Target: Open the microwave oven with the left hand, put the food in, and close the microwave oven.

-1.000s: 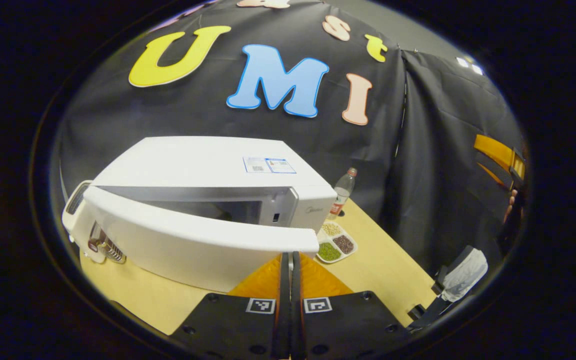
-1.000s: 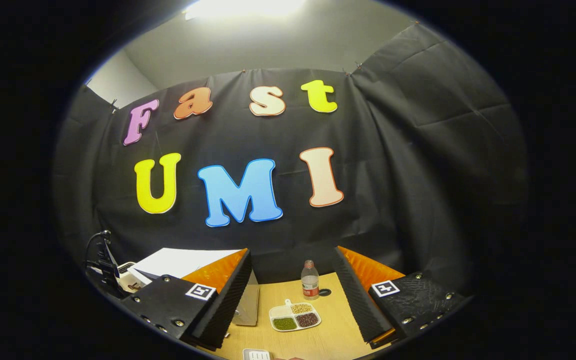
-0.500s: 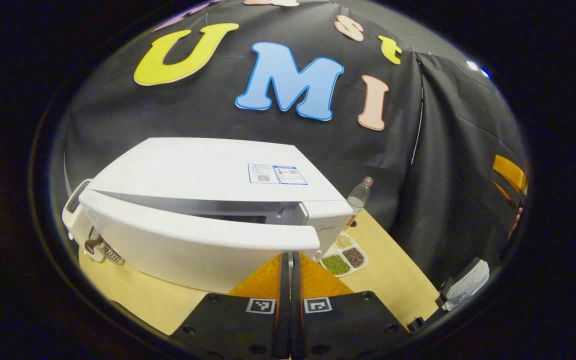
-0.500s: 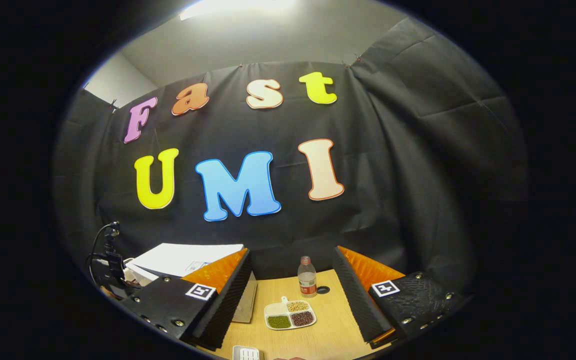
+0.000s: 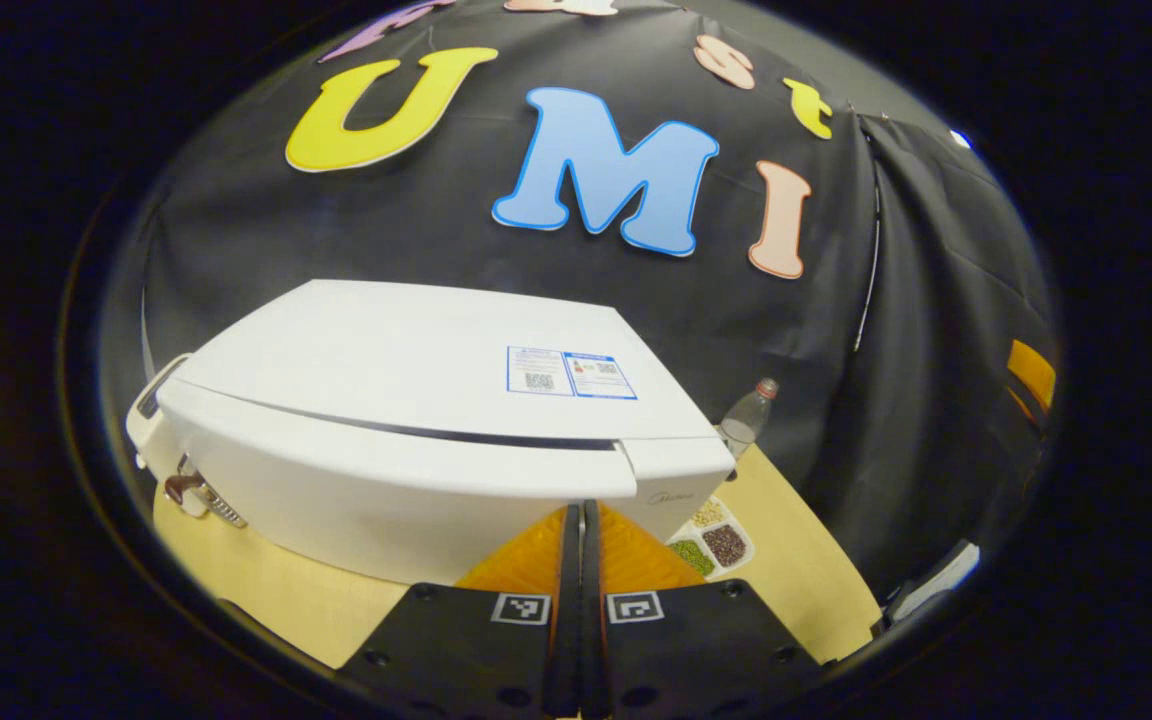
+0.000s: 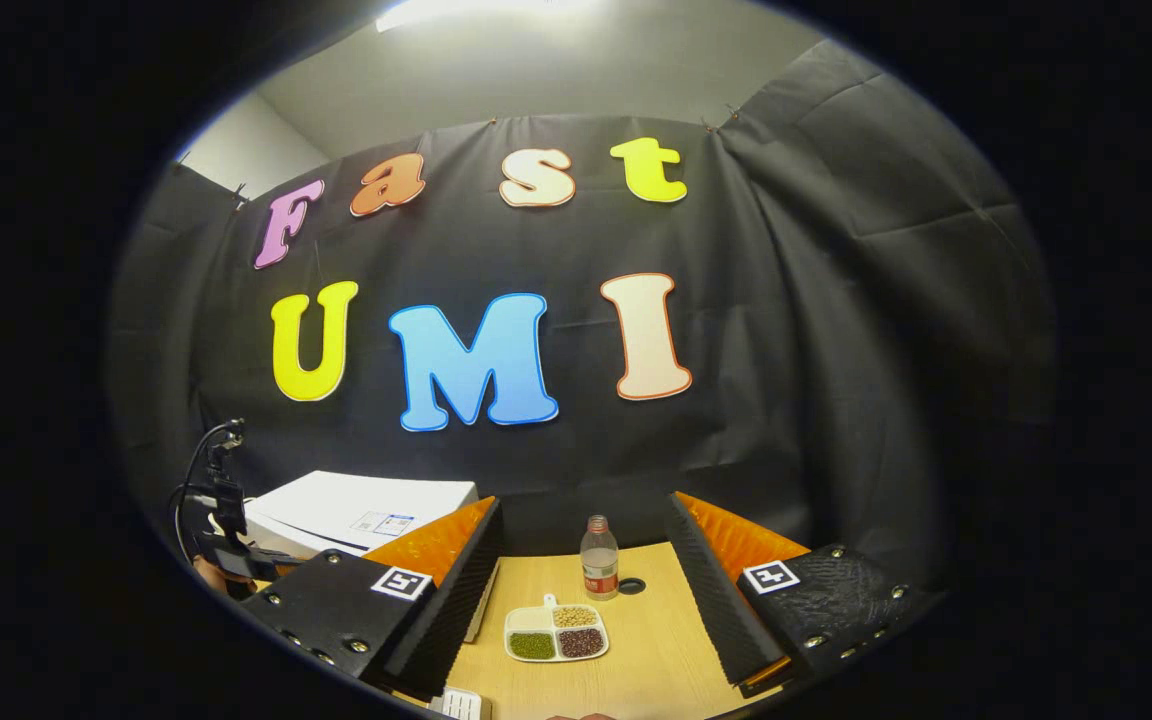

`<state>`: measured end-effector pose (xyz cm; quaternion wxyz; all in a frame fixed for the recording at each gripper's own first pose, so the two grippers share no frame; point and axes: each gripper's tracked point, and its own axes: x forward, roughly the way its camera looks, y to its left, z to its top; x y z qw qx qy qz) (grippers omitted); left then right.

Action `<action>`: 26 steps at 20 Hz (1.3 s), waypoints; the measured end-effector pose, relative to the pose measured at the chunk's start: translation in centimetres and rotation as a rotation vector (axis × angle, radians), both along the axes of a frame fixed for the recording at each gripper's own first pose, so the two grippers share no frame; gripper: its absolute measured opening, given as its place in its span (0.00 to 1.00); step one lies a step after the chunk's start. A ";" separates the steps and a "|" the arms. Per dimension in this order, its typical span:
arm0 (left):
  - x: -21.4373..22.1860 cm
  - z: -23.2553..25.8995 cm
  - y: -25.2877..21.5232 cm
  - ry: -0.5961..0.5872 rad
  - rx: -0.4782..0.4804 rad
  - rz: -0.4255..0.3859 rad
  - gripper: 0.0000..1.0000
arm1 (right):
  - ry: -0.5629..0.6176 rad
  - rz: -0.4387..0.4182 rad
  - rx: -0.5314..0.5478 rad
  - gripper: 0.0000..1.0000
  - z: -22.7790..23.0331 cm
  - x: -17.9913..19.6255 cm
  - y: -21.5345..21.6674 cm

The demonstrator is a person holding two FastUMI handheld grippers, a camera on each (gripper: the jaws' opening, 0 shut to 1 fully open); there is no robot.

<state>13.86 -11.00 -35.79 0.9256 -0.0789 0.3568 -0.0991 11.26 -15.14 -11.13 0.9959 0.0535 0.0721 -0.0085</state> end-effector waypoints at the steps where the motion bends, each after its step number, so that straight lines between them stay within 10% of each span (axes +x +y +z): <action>1: 0.1 -0.1 0.0 0.000 0.001 0.003 0.08 | 0.002 0.004 0.002 0.97 -0.1 0.1 0.0; 14: 1.1 0.9 -0.5 -0.056 0.018 -0.012 0.07 | 0.011 -0.008 -0.048 0.97 0.9 -2.1 1.7; 19: -1.3 11.9 0.9 -0.257 0.032 -0.045 0.07 | 0.008 0.020 -0.057 0.97 3.4 -3.8 7.5; 23: -4.3 25.4 8.4 -0.490 0.104 0.111 0.07 | -0.064 0.072 -0.072 0.97 8.0 -5.1 12.8; 24: -5.4 28.7 10.1 -0.543 0.102 0.146 0.22 | -0.074 0.088 -0.072 0.97 8.8 -5.6 14.2; 26: -7.7 32.9 12.6 -0.600 0.105 0.169 0.92 | -0.089 0.110 -0.075 0.98 10.2 -6.6 16.5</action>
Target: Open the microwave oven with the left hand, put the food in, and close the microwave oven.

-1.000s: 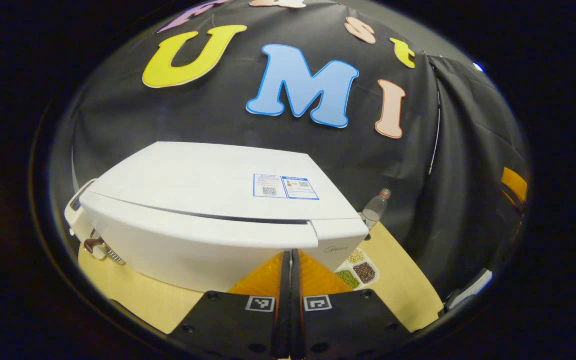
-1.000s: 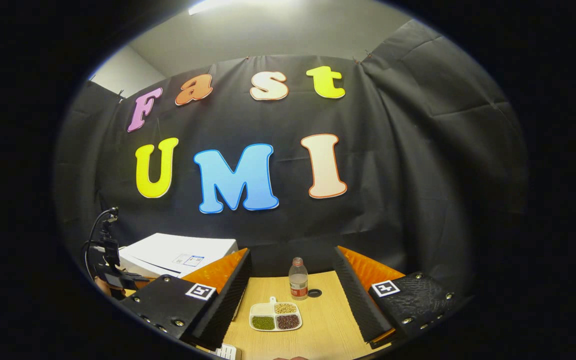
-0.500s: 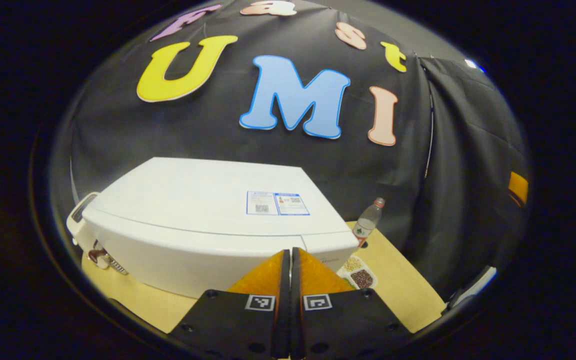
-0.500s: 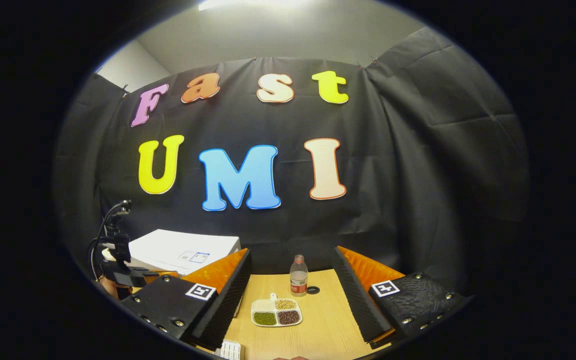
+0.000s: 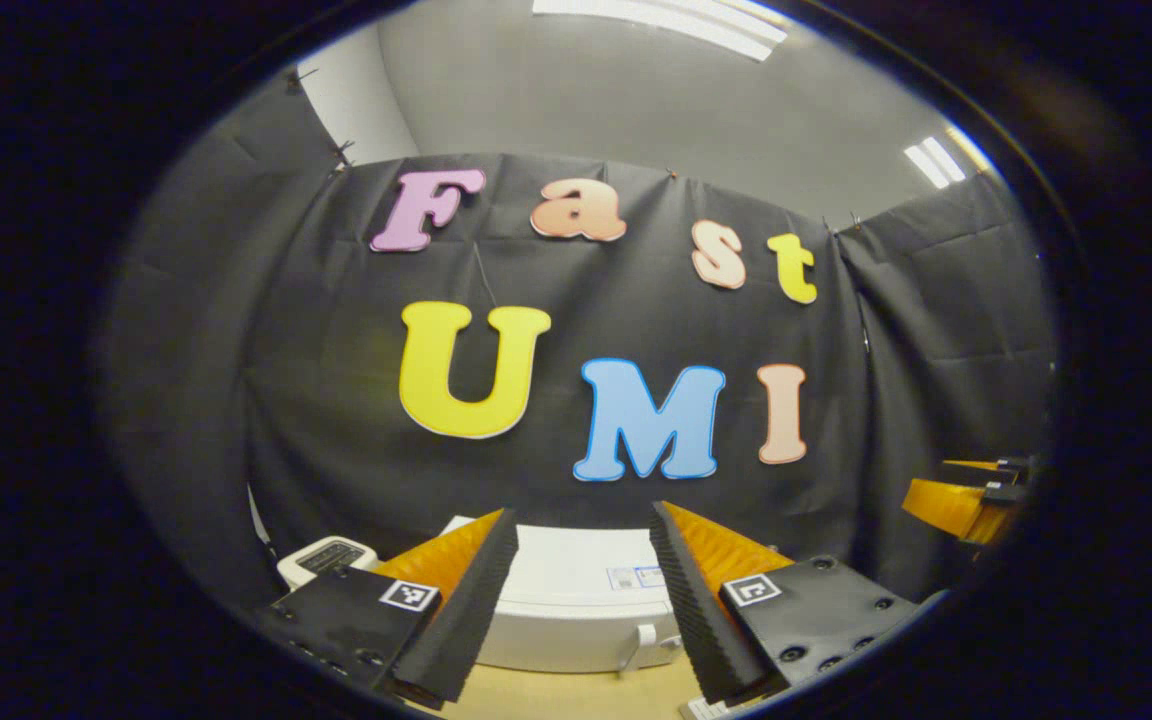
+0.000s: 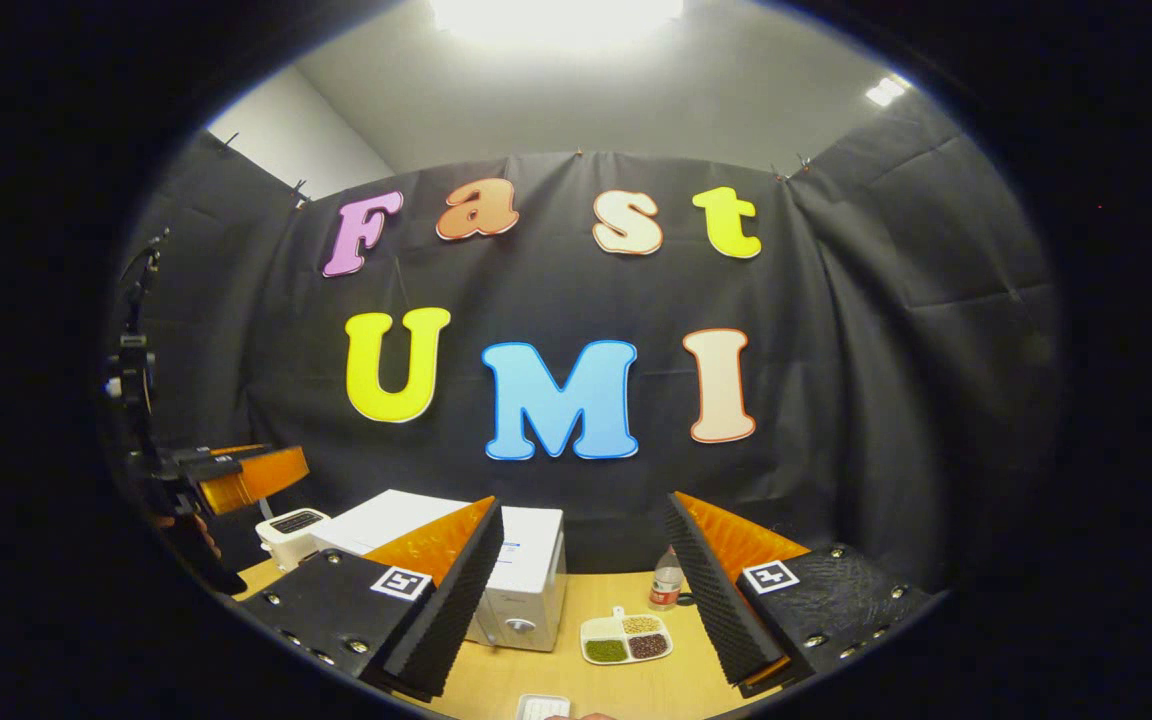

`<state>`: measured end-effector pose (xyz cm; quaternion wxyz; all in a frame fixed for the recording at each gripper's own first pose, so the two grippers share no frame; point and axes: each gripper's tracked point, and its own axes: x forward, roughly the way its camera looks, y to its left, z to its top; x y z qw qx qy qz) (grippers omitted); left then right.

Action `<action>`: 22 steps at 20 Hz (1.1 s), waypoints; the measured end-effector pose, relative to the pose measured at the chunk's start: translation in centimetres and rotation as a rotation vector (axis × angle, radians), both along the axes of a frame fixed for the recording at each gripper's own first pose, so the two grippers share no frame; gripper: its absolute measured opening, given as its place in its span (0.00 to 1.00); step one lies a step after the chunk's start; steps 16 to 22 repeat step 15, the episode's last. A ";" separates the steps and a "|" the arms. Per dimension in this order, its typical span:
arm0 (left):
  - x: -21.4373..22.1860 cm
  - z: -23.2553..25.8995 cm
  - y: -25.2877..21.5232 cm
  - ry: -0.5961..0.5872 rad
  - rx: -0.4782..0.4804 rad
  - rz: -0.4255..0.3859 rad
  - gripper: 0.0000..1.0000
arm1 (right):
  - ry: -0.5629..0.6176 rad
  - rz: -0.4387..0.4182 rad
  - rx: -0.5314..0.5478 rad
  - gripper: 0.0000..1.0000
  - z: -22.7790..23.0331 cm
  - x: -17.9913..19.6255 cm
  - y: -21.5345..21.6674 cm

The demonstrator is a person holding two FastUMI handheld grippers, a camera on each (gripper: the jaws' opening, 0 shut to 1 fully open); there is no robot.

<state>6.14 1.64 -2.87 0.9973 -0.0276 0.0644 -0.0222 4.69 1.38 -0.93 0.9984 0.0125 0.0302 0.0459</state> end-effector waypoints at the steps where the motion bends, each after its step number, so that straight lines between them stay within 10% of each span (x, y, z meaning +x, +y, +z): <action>1: -1.1 1.1 0.8 -0.011 0.002 -0.007 0.91 | -0.009 0.007 0.000 0.97 0.7 -0.5 1.1; 22: -8.0 4.5 5.7 -0.051 0.080 -0.076 0.97 | -0.040 -0.010 0.022 0.97 3.3 -6.1 6.9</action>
